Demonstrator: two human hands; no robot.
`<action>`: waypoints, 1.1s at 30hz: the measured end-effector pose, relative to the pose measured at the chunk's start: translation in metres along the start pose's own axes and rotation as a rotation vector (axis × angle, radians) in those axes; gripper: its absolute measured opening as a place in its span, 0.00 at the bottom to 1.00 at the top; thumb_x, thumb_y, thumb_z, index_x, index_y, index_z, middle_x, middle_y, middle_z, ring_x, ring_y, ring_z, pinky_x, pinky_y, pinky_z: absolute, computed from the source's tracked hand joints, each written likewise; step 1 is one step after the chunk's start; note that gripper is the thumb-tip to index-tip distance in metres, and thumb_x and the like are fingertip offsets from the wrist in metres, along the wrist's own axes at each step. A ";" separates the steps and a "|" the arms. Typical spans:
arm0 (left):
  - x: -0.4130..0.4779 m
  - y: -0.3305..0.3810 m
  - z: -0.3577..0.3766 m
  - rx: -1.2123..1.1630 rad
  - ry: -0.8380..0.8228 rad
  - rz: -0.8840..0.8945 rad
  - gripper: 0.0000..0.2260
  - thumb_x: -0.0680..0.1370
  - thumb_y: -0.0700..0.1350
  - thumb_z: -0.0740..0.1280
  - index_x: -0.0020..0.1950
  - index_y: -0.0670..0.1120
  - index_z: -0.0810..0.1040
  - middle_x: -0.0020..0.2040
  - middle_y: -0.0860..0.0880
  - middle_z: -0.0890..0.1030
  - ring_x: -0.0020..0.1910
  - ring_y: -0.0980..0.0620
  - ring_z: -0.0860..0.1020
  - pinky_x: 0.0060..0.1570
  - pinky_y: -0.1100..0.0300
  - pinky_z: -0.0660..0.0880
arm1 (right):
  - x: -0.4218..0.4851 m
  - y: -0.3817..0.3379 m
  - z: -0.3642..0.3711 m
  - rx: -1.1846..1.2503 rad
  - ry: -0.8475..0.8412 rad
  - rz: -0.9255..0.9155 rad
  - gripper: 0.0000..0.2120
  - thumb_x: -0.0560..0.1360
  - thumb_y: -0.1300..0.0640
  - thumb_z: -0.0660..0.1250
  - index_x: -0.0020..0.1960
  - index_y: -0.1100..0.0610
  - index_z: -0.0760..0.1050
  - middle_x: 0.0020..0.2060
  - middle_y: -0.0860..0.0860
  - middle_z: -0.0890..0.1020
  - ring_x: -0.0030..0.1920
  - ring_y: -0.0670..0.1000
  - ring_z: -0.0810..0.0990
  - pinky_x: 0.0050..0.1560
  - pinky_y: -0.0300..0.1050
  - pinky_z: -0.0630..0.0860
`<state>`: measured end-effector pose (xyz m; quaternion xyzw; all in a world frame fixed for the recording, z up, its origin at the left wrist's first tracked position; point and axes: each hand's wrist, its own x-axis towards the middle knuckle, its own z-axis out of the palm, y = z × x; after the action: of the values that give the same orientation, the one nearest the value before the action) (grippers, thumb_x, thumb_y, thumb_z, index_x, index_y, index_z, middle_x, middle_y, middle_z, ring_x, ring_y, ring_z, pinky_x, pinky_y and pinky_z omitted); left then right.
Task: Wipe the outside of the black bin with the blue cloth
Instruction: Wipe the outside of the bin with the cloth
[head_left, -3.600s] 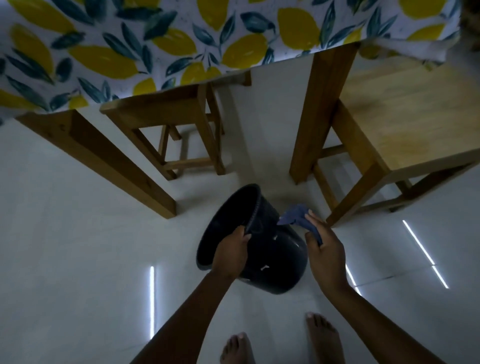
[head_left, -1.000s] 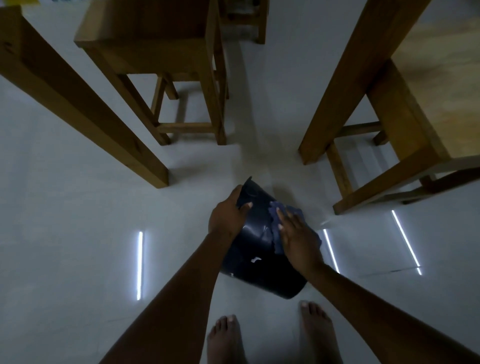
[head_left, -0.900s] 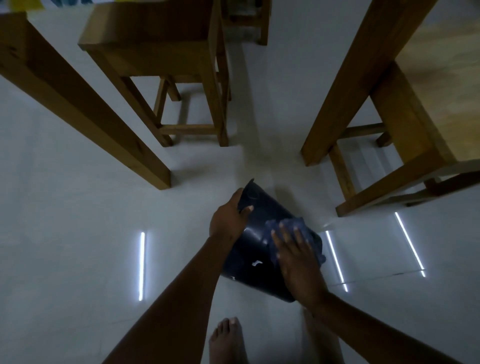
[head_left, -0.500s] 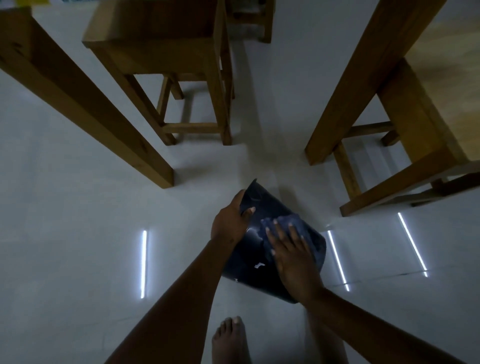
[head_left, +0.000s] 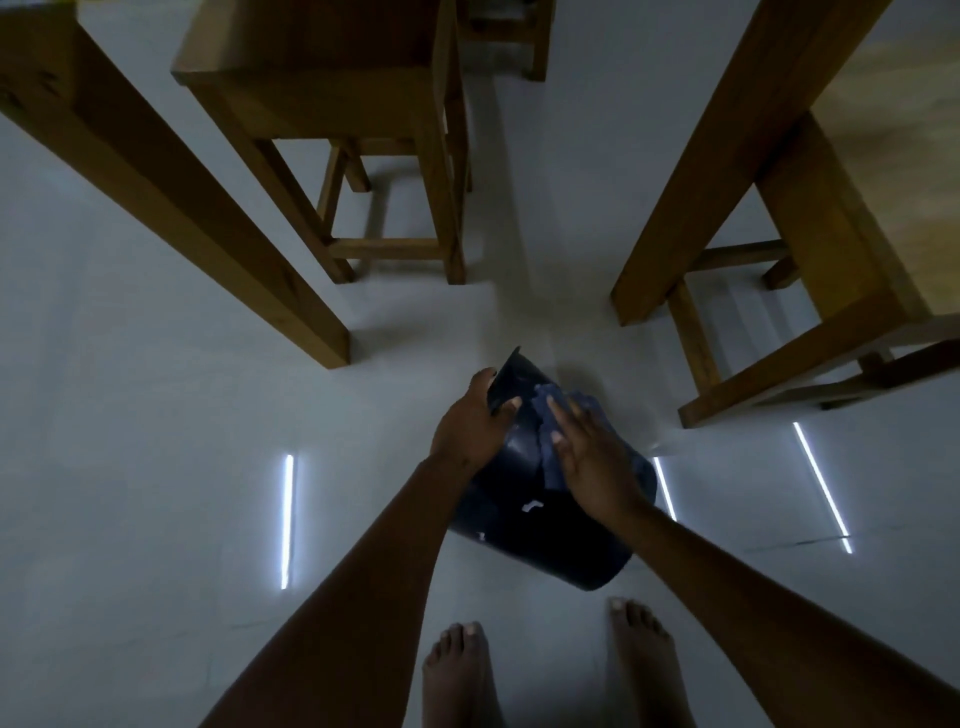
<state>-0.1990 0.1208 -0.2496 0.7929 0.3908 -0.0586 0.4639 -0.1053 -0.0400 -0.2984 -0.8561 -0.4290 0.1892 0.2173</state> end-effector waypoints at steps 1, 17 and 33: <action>-0.007 -0.003 -0.002 -0.012 -0.013 0.006 0.21 0.80 0.55 0.62 0.71 0.51 0.63 0.65 0.44 0.78 0.62 0.42 0.77 0.61 0.49 0.74 | 0.006 0.009 -0.005 0.066 0.002 0.030 0.23 0.80 0.50 0.48 0.75 0.51 0.58 0.74 0.55 0.65 0.73 0.56 0.64 0.70 0.48 0.63; 0.027 0.012 0.003 0.167 0.077 0.020 0.20 0.77 0.58 0.64 0.66 0.51 0.71 0.58 0.42 0.82 0.55 0.39 0.80 0.53 0.50 0.78 | -0.053 0.011 0.004 -0.195 0.043 0.018 0.27 0.80 0.52 0.45 0.78 0.49 0.45 0.78 0.51 0.52 0.77 0.56 0.49 0.72 0.61 0.62; 0.020 0.015 0.004 0.225 0.093 -0.003 0.18 0.79 0.57 0.62 0.62 0.47 0.70 0.56 0.41 0.82 0.54 0.39 0.80 0.52 0.48 0.78 | -0.036 -0.012 0.011 -0.175 -0.016 -0.035 0.32 0.77 0.57 0.53 0.77 0.45 0.44 0.78 0.48 0.49 0.77 0.57 0.45 0.73 0.58 0.49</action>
<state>-0.1735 0.1246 -0.2508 0.8411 0.4042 -0.0660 0.3532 -0.1392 -0.0600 -0.2963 -0.8625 -0.4607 0.1540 0.1417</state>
